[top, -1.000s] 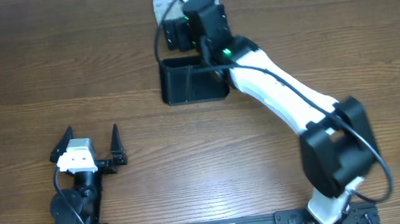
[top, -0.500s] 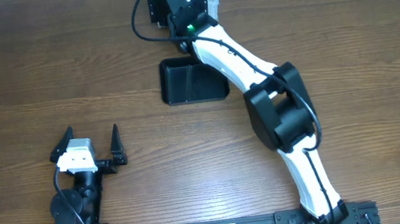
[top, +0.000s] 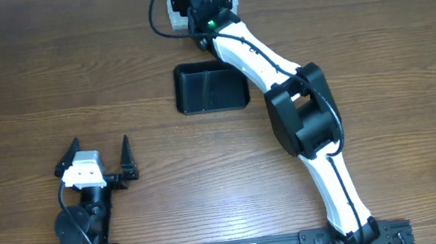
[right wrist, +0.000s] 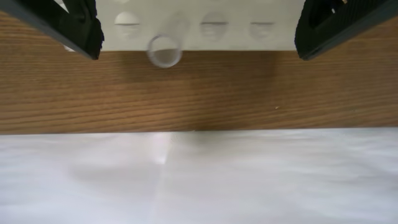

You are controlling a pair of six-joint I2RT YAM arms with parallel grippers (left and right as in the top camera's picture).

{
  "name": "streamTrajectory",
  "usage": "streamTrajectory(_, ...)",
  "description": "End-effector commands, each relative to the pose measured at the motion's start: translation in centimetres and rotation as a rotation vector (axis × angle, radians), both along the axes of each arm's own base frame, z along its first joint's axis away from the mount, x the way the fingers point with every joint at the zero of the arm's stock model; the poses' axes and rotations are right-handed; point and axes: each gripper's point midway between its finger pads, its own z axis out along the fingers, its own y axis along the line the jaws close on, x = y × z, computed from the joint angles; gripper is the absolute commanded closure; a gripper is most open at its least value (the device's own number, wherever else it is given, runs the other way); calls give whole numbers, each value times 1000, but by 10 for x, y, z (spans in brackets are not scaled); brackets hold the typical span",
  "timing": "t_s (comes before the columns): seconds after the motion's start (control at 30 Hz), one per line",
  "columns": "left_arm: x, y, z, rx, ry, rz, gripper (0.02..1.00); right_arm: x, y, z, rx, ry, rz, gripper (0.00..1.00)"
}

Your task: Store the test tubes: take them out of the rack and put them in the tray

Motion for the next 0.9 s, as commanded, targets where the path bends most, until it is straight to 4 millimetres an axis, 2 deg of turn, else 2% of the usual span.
streamTrajectory(0.03,0,-1,-1,7,-1,-9,18,9,-7,-7,-17,-10,-22,84)
streamTrajectory(0.17,0,-1,-1,7,-1,-9,20,11,-6,-13,-18,-15,-20,128)
streamTrajectory(0.37,0,-1,-1,7,-1,-9,20,13,-5,-16,-13,-23,-21,308)
streamTrajectory(0.9,0,-1,-1,7,-1,-9,18,14,-5,-15,-25,-27,-17,660)
